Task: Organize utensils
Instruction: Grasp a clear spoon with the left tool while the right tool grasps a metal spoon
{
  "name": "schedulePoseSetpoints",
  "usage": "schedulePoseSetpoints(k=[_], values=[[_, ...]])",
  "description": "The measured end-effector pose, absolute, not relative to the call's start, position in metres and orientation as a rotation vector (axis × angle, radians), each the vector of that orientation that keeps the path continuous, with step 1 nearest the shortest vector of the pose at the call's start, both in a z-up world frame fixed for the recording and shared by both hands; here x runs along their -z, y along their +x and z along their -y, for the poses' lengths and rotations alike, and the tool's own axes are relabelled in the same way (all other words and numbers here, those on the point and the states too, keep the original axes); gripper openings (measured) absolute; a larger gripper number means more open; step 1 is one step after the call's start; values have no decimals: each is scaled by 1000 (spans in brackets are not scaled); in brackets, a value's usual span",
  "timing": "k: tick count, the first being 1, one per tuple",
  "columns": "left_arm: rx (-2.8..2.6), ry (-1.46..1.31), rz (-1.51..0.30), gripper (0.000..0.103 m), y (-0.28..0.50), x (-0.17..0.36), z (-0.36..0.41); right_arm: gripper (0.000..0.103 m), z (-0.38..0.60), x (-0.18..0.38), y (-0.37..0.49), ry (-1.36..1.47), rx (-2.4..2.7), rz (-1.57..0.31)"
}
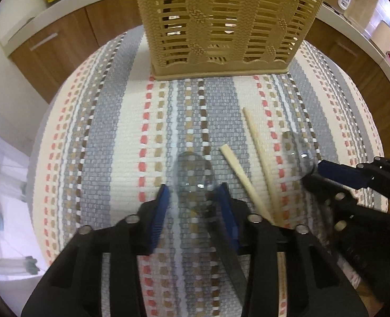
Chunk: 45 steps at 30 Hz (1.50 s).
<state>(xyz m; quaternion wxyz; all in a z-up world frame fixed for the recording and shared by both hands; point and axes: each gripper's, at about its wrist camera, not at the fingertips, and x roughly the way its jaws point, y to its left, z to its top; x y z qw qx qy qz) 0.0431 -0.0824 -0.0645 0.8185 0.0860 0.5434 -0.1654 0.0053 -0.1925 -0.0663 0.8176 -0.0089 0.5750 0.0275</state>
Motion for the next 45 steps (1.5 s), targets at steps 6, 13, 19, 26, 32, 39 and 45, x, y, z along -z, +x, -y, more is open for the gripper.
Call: schedulePoseSetpoints(k=[6,13,19,26,32,39,45], values=[[434,147,-1180,29,45,62,64,13,203,65,3,4,-36,-1236],[511,214,-1203,31,34,57,45,14,226,62,13,70,-26,-1273],[526,178,-1258,44,45,60,40,27,238,57,28,124,-55,-1308],[508,216,-1271,49,55,61,53,27,223,56,46,52,-39,-1322],[471,330,-1245,36,49,64,74,26,211,54,53,-32,-41,-1329],[471,227,-1227,32,51,59,56,25,219,46,37,-11,-65,-1299],[480,167,-1162,32,42,44,44,25,224,32,15,14,-69,-1249]])
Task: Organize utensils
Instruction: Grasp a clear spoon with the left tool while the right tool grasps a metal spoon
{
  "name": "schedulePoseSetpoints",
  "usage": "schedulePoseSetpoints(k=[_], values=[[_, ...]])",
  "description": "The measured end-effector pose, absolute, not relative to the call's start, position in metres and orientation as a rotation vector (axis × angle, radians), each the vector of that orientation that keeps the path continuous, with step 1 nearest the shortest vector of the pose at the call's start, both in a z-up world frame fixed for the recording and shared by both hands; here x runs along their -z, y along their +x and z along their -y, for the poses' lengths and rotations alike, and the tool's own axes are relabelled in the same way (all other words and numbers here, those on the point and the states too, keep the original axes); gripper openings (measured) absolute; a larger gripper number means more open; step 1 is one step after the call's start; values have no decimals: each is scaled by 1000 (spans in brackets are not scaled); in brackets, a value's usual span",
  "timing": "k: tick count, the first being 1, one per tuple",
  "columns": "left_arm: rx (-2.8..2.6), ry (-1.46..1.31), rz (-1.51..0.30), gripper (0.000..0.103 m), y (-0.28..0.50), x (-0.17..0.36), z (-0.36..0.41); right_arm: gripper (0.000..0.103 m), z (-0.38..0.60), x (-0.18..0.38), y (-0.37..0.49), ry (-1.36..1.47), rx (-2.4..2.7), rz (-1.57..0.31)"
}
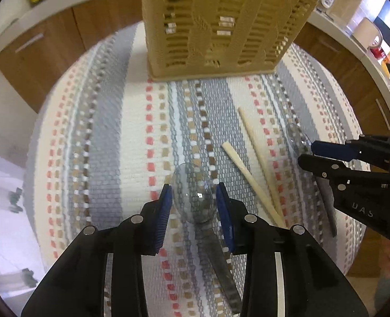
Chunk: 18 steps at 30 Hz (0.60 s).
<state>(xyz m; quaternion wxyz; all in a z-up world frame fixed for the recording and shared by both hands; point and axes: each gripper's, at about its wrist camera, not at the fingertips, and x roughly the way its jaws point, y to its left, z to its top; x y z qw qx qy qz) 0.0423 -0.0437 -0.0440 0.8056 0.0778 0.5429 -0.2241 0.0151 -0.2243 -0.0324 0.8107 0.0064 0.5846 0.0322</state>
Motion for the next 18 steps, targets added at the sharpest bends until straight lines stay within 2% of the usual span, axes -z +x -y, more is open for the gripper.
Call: schedulePoseSetpoints(k=[9,10,11,15,18], values=[[457,182,-989,32,23,2,40,25,242,-13,-14,83,-116,-1101],[456,185,-975,32,25,-1,42,16,241,-16,-16,85,-122,-1089],[454,192,-950,32,22,-7,43,2,232,-14,-11,88,-132,-1084],[441,211,-885,32,13,-21,45,0,232,-21,-7,97,-138,-1058],[437,212,-875,32,17,-21,49,0,226,-6,6,97,-171,-1088]])
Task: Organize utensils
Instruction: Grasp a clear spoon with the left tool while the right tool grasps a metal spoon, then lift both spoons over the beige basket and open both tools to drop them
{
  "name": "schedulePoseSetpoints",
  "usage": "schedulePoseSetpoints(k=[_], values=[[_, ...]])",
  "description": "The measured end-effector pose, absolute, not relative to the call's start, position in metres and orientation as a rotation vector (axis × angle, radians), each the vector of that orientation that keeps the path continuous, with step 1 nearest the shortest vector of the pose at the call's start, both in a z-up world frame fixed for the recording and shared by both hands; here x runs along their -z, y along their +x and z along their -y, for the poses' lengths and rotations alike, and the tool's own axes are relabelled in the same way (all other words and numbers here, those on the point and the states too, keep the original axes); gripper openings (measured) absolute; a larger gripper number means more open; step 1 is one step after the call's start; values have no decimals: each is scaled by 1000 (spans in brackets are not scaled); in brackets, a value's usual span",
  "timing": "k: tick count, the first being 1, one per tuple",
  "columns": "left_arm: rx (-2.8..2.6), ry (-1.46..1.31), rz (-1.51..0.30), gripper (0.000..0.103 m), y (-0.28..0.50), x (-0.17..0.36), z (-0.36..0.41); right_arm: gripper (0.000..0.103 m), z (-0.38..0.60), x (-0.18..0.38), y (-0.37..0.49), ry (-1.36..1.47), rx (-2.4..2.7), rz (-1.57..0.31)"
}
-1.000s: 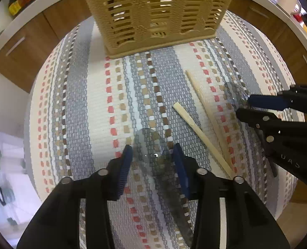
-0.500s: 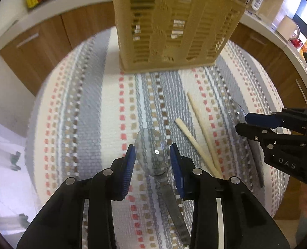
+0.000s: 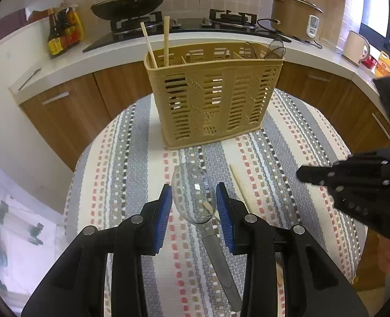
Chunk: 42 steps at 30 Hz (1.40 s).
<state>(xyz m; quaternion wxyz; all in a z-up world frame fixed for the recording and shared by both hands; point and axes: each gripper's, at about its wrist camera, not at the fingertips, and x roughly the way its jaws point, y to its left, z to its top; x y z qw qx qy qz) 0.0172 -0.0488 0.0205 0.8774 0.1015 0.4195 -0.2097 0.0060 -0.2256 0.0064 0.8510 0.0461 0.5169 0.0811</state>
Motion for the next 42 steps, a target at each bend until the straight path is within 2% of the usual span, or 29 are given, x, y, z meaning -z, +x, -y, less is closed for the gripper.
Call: schedulePoseSetpoints(k=[3,5,7,8,18,29,32,33,42], values=[[426,196,-880,33,21,-21,41,2,216,3,10,118,-222,-1127],[424,178,-890,33,24,-18,35,11,207,6,12,107,-253,-1146],[422,165,-896,33,27,-16,30,37,196,9,16,75,-259,-1151],[419,162,-896,33,28,-15,28,39,191,10,18,64,-264,-1156],[395,109,-880,33,41,-19,2,39,140,27,50,-6,-301,-1223],[397,105,-893,33,47,-13,-2,39,132,56,63,-39,-260,-1305],[399,110,-899,33,49,-11,0,37,131,58,63,-51,-255,-1299],[399,112,-901,33,49,-10,1,30,132,59,63,-54,-247,-1298],[397,99,-862,33,49,-19,2,30,155,39,39,24,-274,-1193]])
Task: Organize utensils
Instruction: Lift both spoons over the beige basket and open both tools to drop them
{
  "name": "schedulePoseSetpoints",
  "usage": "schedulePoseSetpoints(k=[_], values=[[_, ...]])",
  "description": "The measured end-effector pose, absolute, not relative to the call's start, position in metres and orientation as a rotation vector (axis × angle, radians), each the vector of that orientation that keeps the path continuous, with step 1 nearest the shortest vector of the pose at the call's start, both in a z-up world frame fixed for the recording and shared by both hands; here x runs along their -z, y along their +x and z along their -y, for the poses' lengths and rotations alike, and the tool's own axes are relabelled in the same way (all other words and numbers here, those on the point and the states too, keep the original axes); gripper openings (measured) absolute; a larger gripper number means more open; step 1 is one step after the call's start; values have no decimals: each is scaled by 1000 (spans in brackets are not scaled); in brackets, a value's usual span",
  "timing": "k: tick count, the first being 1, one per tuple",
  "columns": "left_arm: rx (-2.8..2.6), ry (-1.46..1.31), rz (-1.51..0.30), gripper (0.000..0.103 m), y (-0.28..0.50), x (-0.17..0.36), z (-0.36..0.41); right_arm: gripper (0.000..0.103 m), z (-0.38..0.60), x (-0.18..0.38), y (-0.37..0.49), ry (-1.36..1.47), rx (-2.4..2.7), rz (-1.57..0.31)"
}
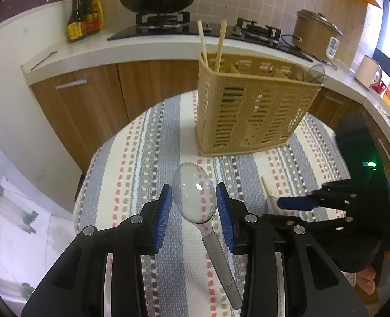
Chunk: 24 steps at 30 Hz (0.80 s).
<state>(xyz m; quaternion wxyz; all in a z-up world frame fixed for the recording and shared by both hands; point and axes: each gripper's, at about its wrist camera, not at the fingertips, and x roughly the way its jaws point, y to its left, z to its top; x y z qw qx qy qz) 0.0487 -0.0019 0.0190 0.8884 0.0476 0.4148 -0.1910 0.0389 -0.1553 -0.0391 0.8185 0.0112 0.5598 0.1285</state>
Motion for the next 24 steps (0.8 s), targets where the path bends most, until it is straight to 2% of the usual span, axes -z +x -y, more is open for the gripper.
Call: schedulePoseSetpoints(k=[11,19,24], values=[[281,250,-649,33,22,-54,30,30,196,-33,-7,100,-249,-932],[268,247,-576,33,18,-76,34,30,216,-96,-16,135,-210,-738],[257,207,-478,33,29,-115,30,30,226,-135,-7,163,-189,-594]])
